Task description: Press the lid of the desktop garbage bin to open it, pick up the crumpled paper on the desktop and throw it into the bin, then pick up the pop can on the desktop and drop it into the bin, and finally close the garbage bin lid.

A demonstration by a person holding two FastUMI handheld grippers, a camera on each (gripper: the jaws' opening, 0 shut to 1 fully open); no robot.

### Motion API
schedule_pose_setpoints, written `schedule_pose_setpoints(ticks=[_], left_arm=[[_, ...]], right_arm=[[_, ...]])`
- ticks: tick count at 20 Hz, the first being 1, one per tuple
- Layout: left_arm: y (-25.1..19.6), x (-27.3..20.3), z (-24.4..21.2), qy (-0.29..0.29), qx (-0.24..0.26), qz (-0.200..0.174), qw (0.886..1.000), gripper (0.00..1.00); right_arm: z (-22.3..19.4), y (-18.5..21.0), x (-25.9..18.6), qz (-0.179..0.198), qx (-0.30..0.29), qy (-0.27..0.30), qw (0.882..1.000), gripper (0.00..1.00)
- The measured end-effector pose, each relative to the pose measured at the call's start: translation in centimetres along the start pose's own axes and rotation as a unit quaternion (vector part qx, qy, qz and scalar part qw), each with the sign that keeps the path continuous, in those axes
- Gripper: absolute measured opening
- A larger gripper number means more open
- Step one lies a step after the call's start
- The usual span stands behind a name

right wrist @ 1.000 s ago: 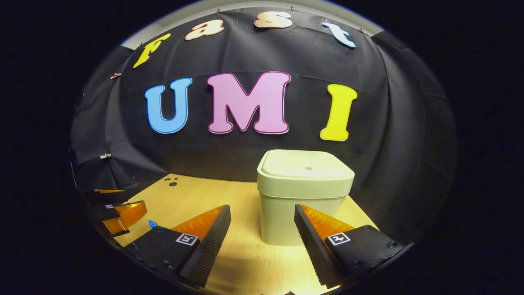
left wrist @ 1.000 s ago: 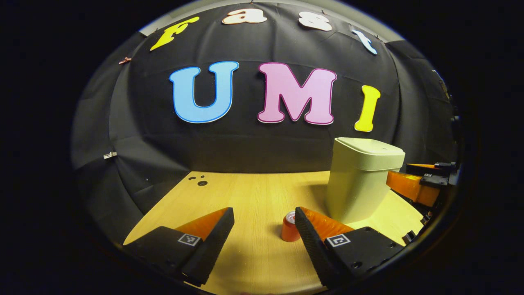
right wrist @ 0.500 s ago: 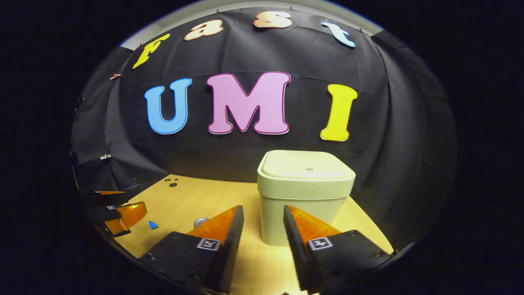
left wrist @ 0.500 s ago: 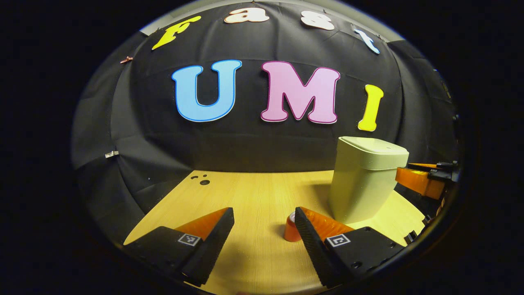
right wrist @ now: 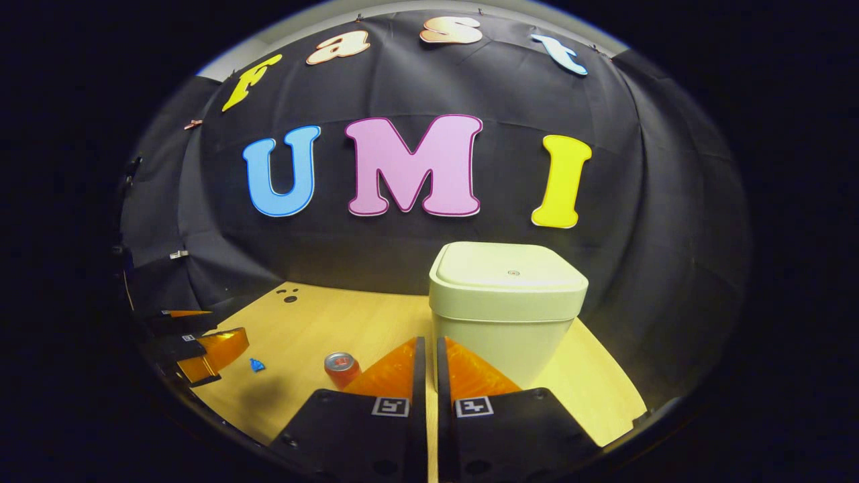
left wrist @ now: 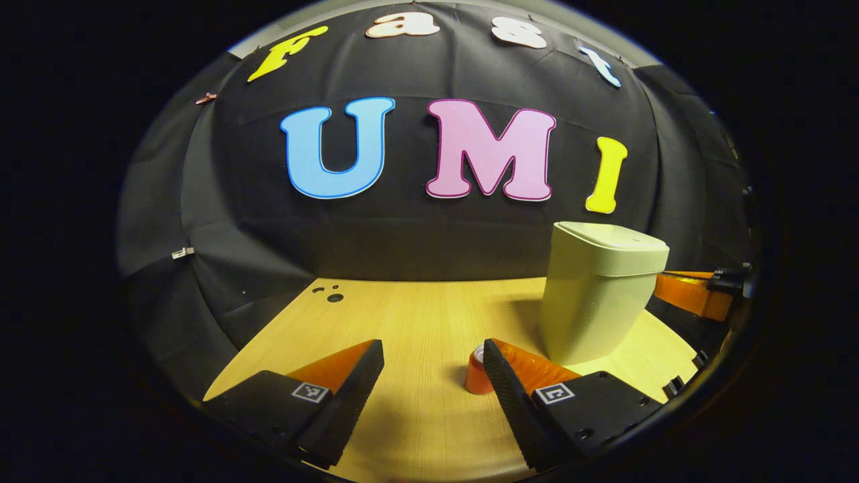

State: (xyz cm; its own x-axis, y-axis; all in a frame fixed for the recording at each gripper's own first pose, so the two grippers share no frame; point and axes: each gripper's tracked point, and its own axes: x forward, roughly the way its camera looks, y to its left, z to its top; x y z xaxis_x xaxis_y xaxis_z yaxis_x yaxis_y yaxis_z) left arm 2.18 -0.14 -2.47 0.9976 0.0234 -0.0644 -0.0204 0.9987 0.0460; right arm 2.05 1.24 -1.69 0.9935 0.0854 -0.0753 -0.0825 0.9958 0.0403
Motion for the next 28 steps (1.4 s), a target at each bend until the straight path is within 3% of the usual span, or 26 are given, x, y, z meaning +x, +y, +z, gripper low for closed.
schedule_pose_setpoints(ticks=[1,2,3,4,12,19,28], left_arm=[[-0.1,0.0,0.0,0.001,0.0,-0.001,1.0,0.96],[-0.2,-0.1,0.0,0.002,0.0,-0.003,1.0,0.96],[-0.2,-0.2,0.1,0.002,0.0,-0.004,1.0,0.96],[-0.3,-0.2,-0.1,0.003,0.001,-0.005,1.0,0.95],[-1.1,-0.7,-1.2,0.016,0.005,-0.014,1.0,0.95],[-1.6,-0.9,-1.2,0.016,0.002,-0.015,1.0,0.95],[0.4,-1.3,-2.4,0.028,-0.011,0.022,0.999,0.96]], right_arm=[[-0.6,0.4,0.7,0.01,0.004,0.007,1.0,0.14],[-0.8,0.9,0.2,0.023,0.011,0.012,1.0,0.07],[-1.2,1.2,0.1,0.032,0.015,0.021,0.999,0.12],[-1.5,1.4,0.0,0.037,0.014,0.028,0.999,0.07],[-0.5,0.6,-0.6,0.048,0.001,0.034,0.998,0.05],[4.6,-2.6,1.5,0.014,0.013,-0.008,1.0,0.06],[8.9,-8.4,6.4,-0.042,0.019,-0.042,0.998,0.06]])
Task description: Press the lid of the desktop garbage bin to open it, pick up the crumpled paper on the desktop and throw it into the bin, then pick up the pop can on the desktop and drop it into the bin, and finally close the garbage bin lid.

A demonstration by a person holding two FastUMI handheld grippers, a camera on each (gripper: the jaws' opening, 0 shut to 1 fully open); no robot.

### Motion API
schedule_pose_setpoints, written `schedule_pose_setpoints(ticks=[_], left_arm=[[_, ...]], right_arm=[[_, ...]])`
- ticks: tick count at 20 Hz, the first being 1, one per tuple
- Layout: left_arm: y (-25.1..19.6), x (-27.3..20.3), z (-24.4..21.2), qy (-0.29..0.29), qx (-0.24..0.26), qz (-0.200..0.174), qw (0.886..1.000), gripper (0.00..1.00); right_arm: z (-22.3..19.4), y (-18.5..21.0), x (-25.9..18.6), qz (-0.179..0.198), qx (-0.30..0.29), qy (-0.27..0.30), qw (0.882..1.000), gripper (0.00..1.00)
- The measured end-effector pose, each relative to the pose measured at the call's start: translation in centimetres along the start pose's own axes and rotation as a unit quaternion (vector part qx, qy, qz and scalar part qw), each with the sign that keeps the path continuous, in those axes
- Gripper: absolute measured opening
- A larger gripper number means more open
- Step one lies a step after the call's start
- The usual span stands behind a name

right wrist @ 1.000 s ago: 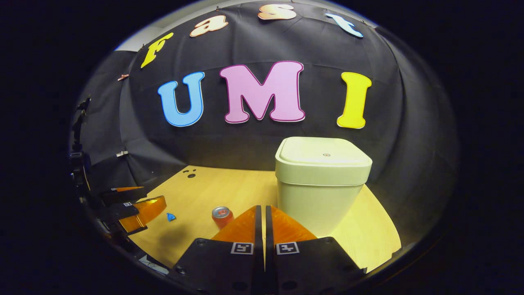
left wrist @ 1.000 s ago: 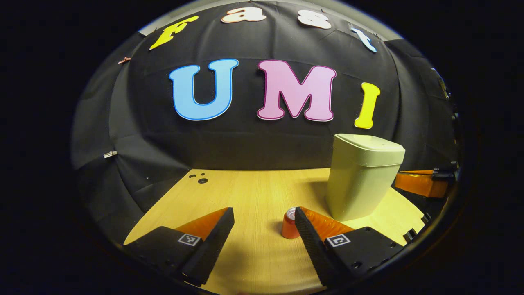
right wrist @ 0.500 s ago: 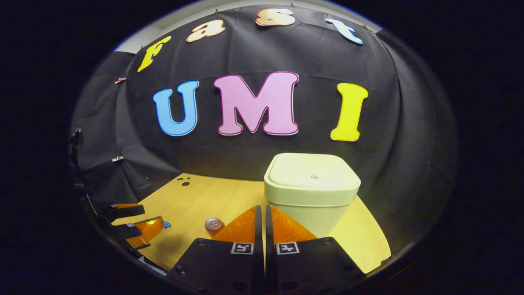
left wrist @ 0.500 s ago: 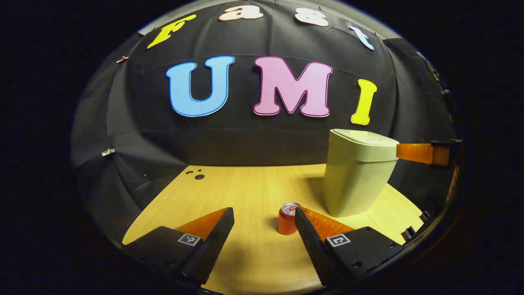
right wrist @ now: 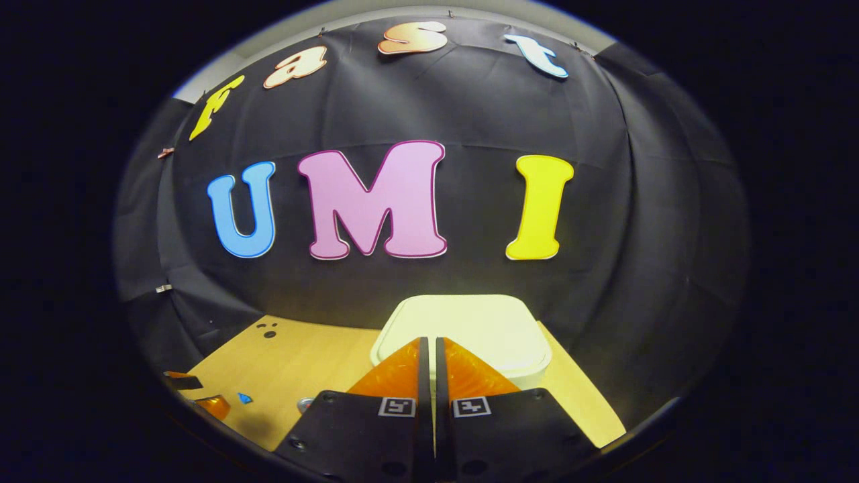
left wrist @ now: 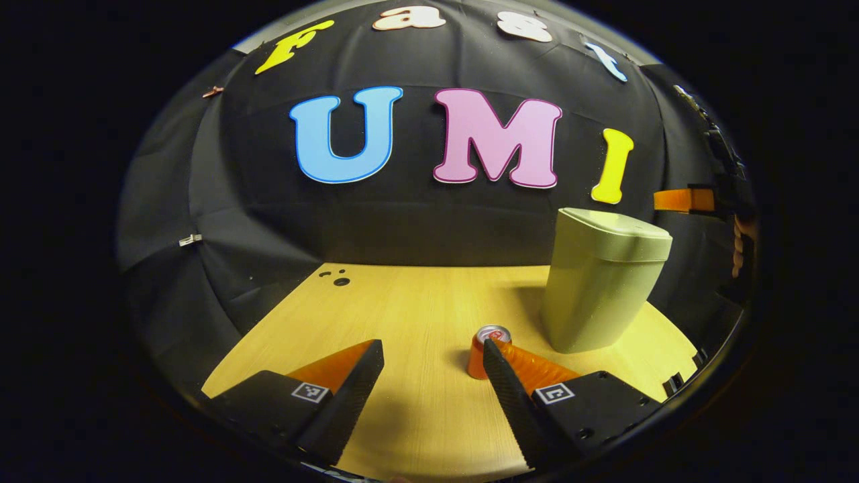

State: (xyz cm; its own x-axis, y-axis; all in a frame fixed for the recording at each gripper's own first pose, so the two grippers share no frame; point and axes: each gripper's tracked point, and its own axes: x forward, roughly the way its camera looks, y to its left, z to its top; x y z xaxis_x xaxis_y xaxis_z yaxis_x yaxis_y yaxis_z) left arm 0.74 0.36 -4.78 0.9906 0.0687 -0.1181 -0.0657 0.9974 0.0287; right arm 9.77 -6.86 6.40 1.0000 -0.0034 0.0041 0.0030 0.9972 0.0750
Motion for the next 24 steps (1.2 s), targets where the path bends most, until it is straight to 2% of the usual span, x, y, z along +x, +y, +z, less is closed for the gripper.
schedule_pose_setpoints(ticks=[4,8,10,11,12,15,19,22,24], left_arm=[[2.3,-0.1,-0.2,0.0,0.013,0.038,0.999,0.96],[4.0,-0.4,-1.4,0.019,-0.002,0.07,0.997,0.95],[4.2,-0.4,-1.7,0.026,-0.006,0.082,0.996,0.95],[4.2,-0.5,-1.7,0.028,-0.004,0.088,0.996,0.95],[4.2,-0.5,-1.8,0.028,-0.003,0.093,0.995,0.95],[3.8,-0.3,-1.8,0.033,0.0,0.111,0.993,0.96],[3.5,-0.3,-2.0,0.037,-0.011,0.143,0.989,0.99],[2.4,0.0,-2.2,0.041,-0.026,0.139,0.989,0.99],[2.1,0.4,-1.7,0.038,-0.003,0.137,0.99,0.99]], right_arm=[[-0.7,-1.2,2.1,-0.01,0.001,0.01,1.0,0.05],[-2.3,-1.7,3.8,-0.01,-0.013,0.024,1.0,0.05],[-3.0,-2.0,4.5,-0.009,-0.011,0.03,0.999,0.06],[-3.3,-2.2,4.8,-0.011,-0.009,0.032,0.999,0.1],[-4.0,-2.2,5.1,-0.007,-0.007,0.041,0.999,0.05],[-4.0,-2.2,4.9,0.006,0.001,0.034,0.999,0.06],[-4.3,-1.9,4.9,0.004,-0.01,0.031,0.999,0.06],[-4.4,-1.7,4.8,0.017,-0.041,0.024,0.999,0.06],[-4.3,-1.9,4.7,0.023,-0.045,0.015,0.999,0.06]])
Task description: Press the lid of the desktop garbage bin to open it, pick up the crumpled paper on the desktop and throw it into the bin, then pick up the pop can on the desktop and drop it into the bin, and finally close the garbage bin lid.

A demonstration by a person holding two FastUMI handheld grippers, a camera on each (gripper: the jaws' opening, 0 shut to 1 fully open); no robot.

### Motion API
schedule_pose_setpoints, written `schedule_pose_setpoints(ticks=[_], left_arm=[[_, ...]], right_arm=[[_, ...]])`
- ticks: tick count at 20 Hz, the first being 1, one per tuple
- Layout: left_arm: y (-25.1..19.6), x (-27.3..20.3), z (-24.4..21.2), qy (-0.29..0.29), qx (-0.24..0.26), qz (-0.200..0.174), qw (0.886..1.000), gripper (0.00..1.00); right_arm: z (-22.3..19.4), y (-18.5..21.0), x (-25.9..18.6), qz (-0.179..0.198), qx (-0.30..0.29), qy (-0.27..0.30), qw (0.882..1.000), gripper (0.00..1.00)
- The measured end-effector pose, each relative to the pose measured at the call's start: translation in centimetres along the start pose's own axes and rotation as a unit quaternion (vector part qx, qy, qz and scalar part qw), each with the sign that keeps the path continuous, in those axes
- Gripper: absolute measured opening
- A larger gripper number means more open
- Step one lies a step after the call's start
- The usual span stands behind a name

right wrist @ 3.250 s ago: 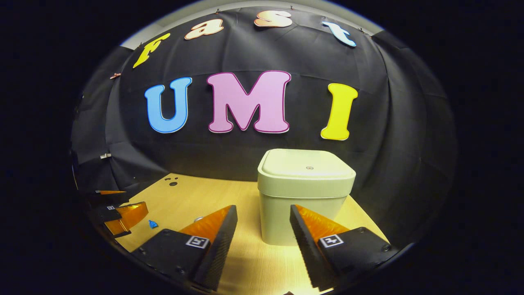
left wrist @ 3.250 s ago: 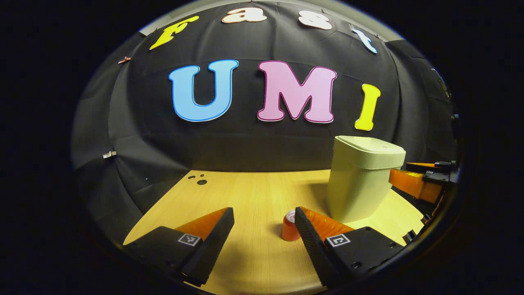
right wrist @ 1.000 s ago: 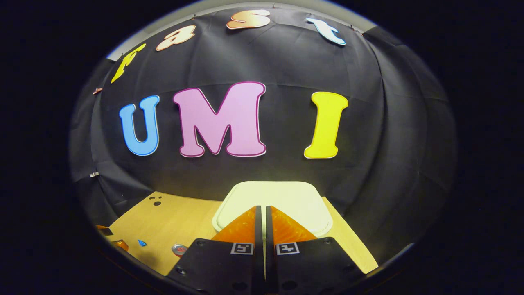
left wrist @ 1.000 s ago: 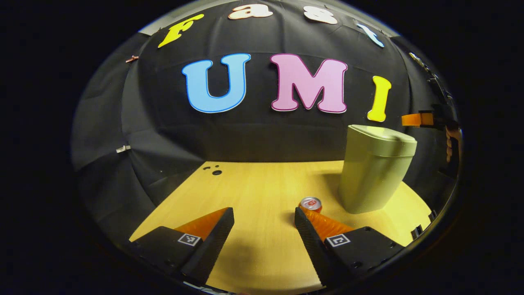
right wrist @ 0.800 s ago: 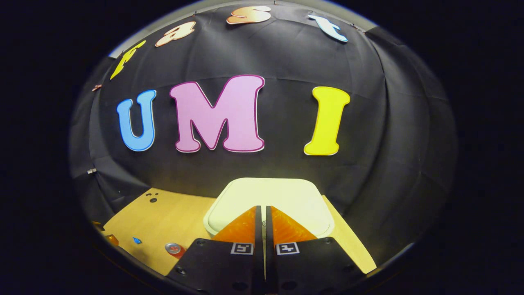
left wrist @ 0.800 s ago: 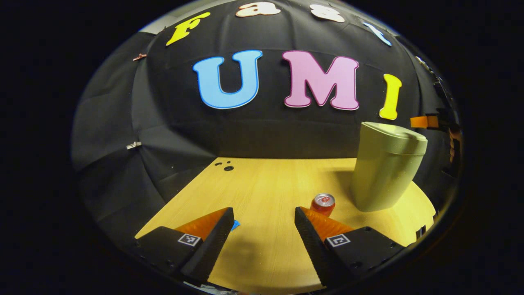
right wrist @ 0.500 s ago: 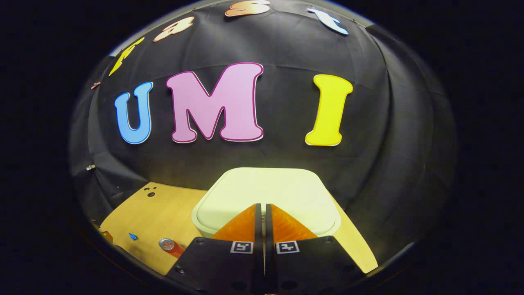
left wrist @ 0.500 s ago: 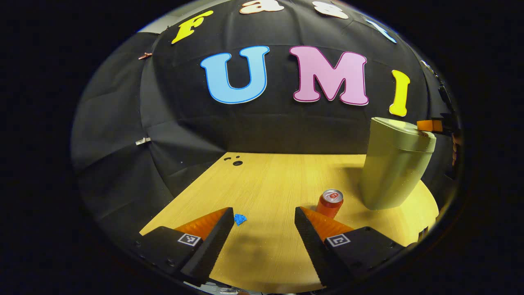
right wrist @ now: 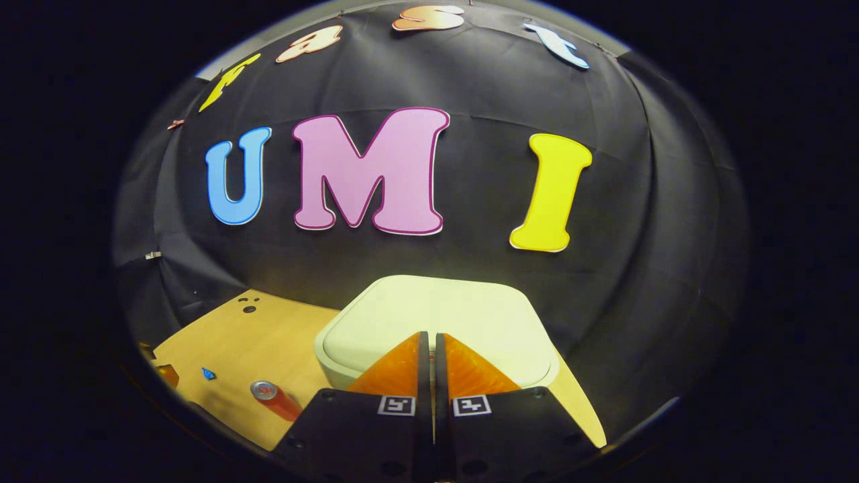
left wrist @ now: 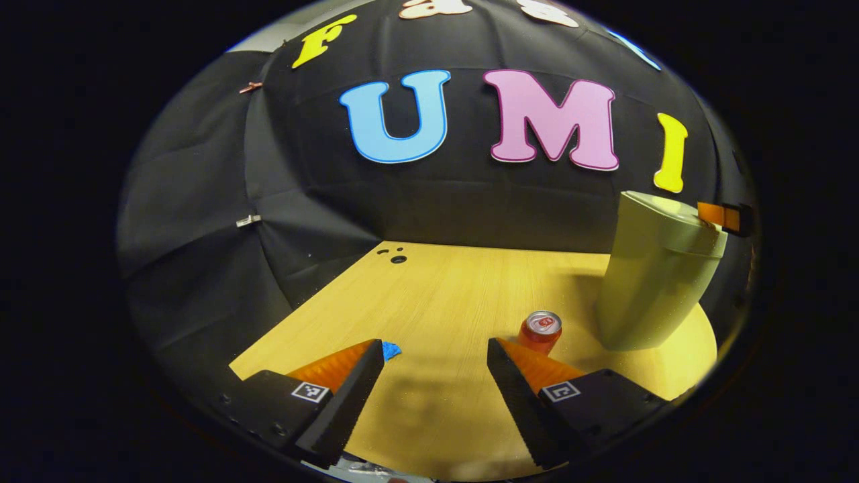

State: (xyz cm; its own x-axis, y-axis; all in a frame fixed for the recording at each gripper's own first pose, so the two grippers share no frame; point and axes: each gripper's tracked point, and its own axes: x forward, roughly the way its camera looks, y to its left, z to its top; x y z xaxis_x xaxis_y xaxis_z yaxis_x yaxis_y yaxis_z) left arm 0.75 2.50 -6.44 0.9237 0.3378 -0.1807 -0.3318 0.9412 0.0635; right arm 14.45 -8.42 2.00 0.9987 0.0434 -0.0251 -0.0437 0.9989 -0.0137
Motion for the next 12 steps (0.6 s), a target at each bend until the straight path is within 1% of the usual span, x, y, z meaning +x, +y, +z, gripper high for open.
schedule_pose_setpoints(ticks=[2,6,8,10,12], left_arm=[[-0.3,0.3,0.9,-0.014,0.015,-0.005,1.0,0.99],[-1.3,0.7,2.5,-0.03,0.016,-0.026,0.999,0.99],[-1.4,0.9,3.2,-0.041,0.032,-0.036,0.998,0.99],[-1.3,1.2,3.4,-0.046,0.04,-0.053,0.997,0.99],[-1.2,1.3,3.6,-0.049,0.036,-0.073,0.995,0.99]], right_arm=[[-0.2,0.1,0.1,0.0,-0.003,-0.001,1.0,0.06],[-0.1,0.0,0.0,-0.005,-0.013,-0.007,1.0,0.06],[0.4,0.1,0.1,-0.009,-0.015,-0.008,1.0,0.06],[1.0,0.1,0.1,-0.015,-0.021,-0.007,1.0,0.05],[1.0,-0.1,0.1,-0.023,-0.013,0.007,1.0,0.05]])
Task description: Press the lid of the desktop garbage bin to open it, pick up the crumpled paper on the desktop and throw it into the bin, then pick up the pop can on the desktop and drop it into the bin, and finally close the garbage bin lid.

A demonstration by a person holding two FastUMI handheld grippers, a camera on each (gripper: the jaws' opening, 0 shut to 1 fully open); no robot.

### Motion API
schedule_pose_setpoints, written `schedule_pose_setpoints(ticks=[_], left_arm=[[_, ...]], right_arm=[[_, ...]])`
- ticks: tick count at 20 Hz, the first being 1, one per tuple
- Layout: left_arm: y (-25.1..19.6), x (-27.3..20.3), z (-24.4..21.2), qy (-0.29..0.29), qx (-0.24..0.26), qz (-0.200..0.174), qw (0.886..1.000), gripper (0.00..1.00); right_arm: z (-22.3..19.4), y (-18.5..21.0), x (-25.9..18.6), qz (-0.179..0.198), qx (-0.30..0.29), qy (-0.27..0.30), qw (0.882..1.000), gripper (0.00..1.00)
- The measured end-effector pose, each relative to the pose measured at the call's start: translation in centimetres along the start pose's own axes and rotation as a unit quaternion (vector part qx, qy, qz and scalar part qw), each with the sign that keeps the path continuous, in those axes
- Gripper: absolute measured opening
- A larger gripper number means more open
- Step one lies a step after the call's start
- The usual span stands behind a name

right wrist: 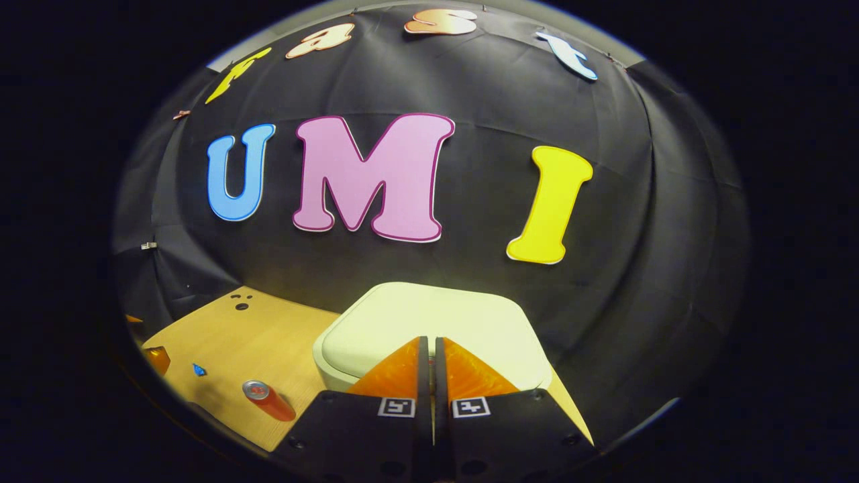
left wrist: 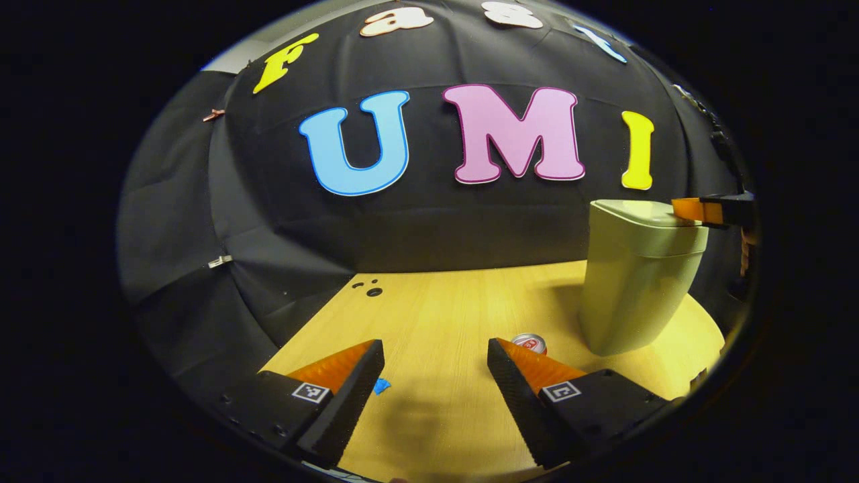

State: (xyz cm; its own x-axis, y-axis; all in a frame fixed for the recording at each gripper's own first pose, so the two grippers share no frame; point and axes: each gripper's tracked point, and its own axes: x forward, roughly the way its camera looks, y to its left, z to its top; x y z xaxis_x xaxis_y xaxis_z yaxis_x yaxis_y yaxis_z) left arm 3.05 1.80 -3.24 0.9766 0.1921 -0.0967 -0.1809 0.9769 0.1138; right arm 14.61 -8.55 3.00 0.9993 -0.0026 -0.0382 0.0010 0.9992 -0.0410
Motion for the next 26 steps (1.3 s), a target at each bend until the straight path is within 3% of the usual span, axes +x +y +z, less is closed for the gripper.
schedule_pose_setpoints(ticks=[3,6,12,16,26], left_arm=[[0.9,-0.1,0.0,-0.008,-0.001,-0.018,1.0,0.99],[2.7,0.4,-1.0,-0.008,-0.021,-0.03,0.999,0.99],[8.4,1.6,-3.3,-0.01,-0.057,-0.006,0.998,0.99],[11.3,1.5,-5.8,0.007,-0.075,0.002,0.997,0.99],[15.4,1.6,-11.0,0.052,-0.057,0.015,0.997,0.99]], right_arm=[[2.0,-0.9,-1.3,-0.033,0.032,-0.015,0.999,0.05],[4.3,-0.9,-3.3,-0.054,0.026,-0.041,0.997,0.05],[4.0,1.0,-6.3,-0.059,0.026,-0.037,0.997,0.06],[3.0,2.5,-8.4,-0.056,0.024,-0.029,0.998,0.05],[-3.3,4.7,-13.2,-0.055,0.041,0.032,0.997,0.09]])
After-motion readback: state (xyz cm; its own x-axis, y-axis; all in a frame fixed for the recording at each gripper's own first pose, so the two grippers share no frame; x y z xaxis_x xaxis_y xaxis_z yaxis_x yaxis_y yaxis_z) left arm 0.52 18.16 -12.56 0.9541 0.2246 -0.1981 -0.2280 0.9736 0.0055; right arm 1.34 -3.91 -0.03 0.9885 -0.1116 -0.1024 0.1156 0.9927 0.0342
